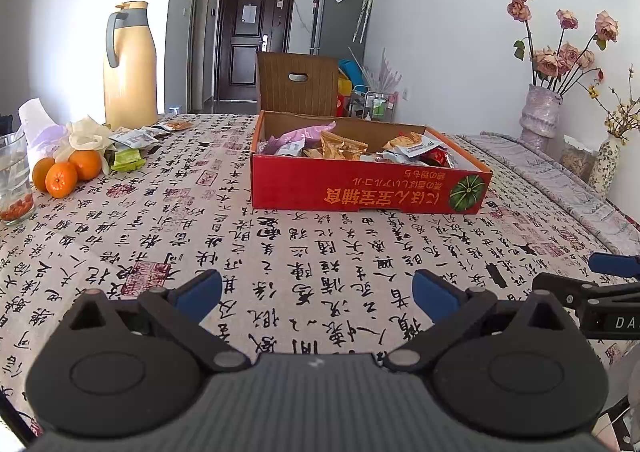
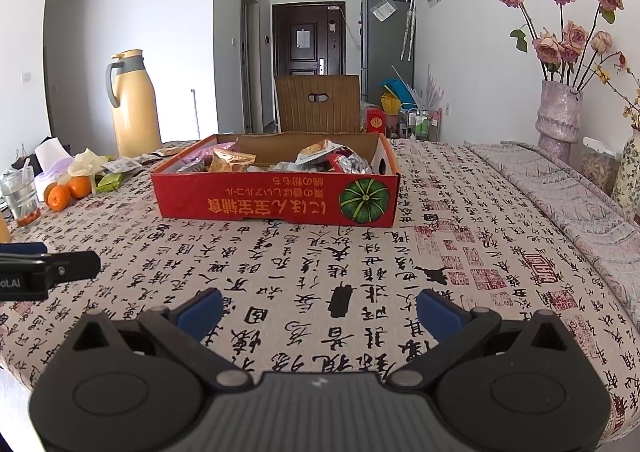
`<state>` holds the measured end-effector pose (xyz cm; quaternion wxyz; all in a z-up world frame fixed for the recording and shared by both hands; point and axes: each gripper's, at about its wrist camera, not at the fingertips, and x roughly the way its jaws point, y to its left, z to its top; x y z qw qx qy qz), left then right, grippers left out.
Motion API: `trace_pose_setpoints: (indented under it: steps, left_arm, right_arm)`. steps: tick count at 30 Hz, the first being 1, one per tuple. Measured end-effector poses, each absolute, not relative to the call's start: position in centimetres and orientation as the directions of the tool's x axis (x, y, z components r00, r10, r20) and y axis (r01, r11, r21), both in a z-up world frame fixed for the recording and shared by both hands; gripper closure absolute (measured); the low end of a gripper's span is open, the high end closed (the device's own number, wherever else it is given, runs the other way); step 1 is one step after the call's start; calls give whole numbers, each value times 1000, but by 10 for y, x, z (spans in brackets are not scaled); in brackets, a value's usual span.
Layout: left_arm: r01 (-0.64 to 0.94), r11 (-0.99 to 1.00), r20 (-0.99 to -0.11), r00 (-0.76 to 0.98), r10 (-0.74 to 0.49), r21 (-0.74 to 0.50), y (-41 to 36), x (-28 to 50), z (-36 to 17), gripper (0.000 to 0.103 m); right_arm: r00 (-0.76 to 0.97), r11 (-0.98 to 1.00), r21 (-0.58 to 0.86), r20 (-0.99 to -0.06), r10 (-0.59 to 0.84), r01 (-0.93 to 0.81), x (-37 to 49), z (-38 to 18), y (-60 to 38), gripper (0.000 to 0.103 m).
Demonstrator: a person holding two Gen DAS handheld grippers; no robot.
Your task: Organize snacks
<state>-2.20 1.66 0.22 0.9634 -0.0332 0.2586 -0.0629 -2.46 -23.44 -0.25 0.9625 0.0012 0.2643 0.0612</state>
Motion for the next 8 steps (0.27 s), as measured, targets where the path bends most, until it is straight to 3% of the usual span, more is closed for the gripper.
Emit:
trace_pose_setpoints:
  steps: [8]
  left_arm:
    - [131, 986, -483, 860, -164, -101, 15, -22, 1, 0]
  right_arm:
    - [843, 992, 39, -525, 121, -118, -19, -7, -234, 0]
